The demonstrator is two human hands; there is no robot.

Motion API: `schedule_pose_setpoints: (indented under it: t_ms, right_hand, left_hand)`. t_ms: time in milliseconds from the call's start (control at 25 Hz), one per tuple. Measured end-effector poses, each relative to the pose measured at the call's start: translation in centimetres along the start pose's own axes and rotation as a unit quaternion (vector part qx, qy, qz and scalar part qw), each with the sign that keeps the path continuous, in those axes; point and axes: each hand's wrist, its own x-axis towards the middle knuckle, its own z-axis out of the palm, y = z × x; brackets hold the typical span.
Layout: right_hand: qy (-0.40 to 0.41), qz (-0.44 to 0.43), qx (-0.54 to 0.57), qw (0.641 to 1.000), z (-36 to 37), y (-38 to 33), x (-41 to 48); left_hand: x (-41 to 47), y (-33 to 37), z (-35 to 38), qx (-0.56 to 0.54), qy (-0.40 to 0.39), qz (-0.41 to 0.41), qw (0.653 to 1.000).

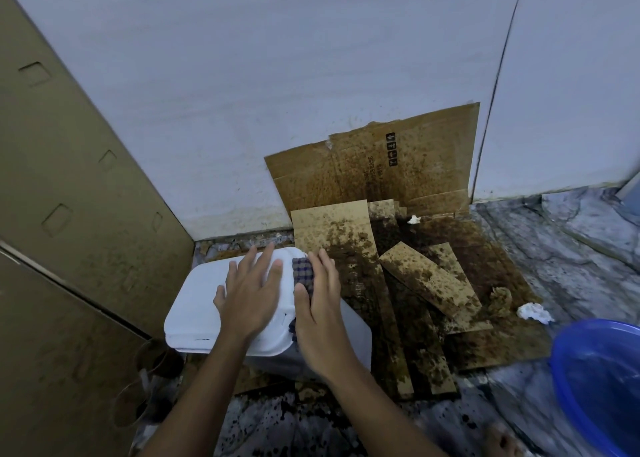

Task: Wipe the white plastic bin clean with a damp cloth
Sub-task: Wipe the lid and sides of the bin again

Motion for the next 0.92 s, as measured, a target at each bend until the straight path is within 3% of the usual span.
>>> schedule_pose_setpoints:
  t_ms: [360, 560, 720, 920]
  right_hand:
    - [-0.018, 0.036, -0.007, 0.999, -1.2, -1.3, 4.2]
    - [0.014, 0.032, 0.04, 0.999, -0.7, -0.3, 3.1]
    - [0.059, 0.029, 0.063, 0.996, -0.8, 1.4, 2.6]
    - [0.023, 0.027, 0.063, 0.997, 1.3, 2.7, 2.6]
  left_hand:
    - [0.2, -0.1, -0.6, -0.019, -0.006, 0.018, 1.0]
    - [0.6, -1.1, -1.3, -0.047, -0.004, 0.027, 0.998]
    - [0.9, -2.4, -2.5, -0.049, -0.015, 0.051, 0.997]
    - [1.0, -3.3, -4.1, -0.102, -0.017, 0.119, 0.987]
